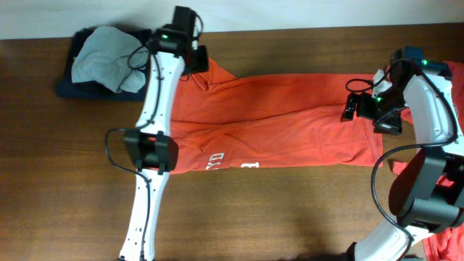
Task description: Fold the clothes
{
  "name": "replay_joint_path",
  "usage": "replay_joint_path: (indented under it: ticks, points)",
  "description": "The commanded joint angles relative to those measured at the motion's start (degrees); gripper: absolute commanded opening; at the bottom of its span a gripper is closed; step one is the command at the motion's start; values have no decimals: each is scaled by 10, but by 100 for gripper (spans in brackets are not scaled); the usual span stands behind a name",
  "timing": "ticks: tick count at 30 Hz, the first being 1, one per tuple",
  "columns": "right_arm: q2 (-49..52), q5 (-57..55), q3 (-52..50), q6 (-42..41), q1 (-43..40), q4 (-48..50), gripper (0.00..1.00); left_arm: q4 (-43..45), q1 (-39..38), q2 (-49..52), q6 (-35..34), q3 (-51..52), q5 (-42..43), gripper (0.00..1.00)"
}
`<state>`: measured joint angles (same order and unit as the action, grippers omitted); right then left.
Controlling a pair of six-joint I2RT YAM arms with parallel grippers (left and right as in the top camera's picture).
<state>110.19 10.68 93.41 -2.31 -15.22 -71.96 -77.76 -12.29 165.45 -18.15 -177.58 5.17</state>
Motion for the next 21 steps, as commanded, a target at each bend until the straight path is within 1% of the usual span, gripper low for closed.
replay_joint_path:
  ticks: [1,3,10,14,21]
  points:
    - [-9,7,-2,6,3,-2,99,-5,10,-3,-33,-6,17,47]
    - [-9,7,-2,6,3,-2,99,-5,10,-2,-33,-6,17,47]
    - [-9,7,-2,6,3,-2,99,2,7,31,-76,-6,17,48]
    - [-9,7,-2,6,3,-2,99,12,8,49,-76,-6,17,47]
    - [-9,7,-2,6,3,-2,99,19,9,49,-76,-6,15,47]
